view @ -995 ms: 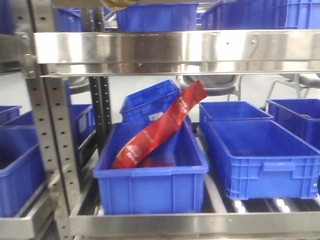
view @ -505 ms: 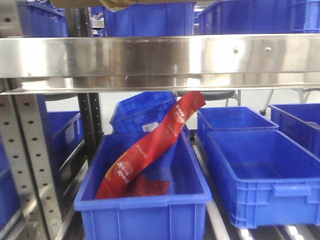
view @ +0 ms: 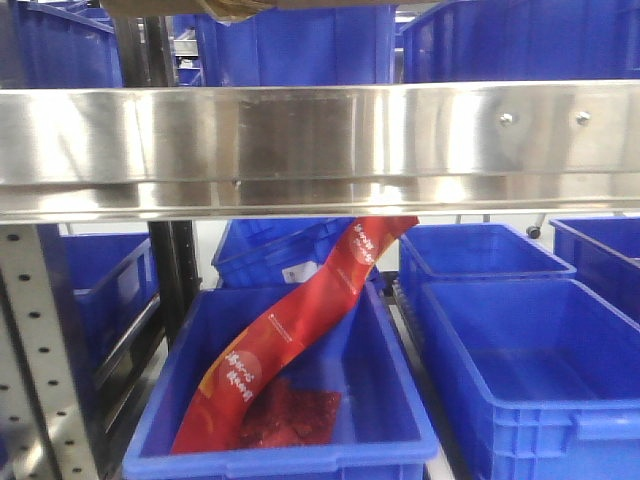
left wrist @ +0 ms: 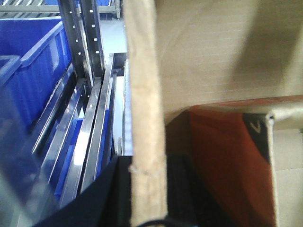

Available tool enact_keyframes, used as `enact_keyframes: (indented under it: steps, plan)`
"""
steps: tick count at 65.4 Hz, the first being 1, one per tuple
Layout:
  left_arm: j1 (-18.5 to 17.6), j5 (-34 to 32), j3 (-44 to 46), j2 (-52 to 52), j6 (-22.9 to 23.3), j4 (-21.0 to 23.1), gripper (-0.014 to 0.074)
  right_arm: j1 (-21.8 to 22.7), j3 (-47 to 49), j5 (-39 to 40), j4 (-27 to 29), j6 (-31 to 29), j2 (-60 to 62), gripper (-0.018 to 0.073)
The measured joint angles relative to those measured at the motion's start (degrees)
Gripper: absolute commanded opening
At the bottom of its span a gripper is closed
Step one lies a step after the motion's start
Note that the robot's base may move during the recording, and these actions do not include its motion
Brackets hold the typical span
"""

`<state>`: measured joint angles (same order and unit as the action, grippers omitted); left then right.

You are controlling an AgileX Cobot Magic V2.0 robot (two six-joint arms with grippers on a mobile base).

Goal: Stack two boxes on right shelf middle
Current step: 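Lower the held boxes onto the middle shelf above the blue bins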

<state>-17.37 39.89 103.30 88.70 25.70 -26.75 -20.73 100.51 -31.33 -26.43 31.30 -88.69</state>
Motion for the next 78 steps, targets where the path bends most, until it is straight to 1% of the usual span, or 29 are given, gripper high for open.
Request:
enact_keyframes:
  steps: [39,50,54,58,70,78]
  plan:
    - [0.0,0.0,0.0,0.0,0.0,0.0,-0.0111,0.0,0.0,0.0,0.0,0.0,0.0,-0.0151]
    - [0.0,-1.35,0.0,0.0,0.0,-0.12,-0.0111,0.0,0.0,0.0,0.0,0.0,0.0,-0.0151]
    - [0.0,-1.34,0.0,0.0,0.0,-0.12,-0.0111,0.0,0.0,-1.14,1.2,0.0,0.0,-0.0151]
    - [0.0,0.05,0.0,0.0,0.0,0.14,-0.0111,0.0,0.0,-3.92,3.4,0.0,0.1,-0.0151]
    - [0.0,9.56,0.0,0.07,-0.22,5.21,-0.0111,-0.1,0.0,-12.42,7.38,0.0,-0.39,-0.0151]
    - [0.0,11.15,-0.42,0.35,-0.22,6.51,-0.0111,-0.18,0.0,-15.49,8.48,0.0,-1.22,-0.0151]
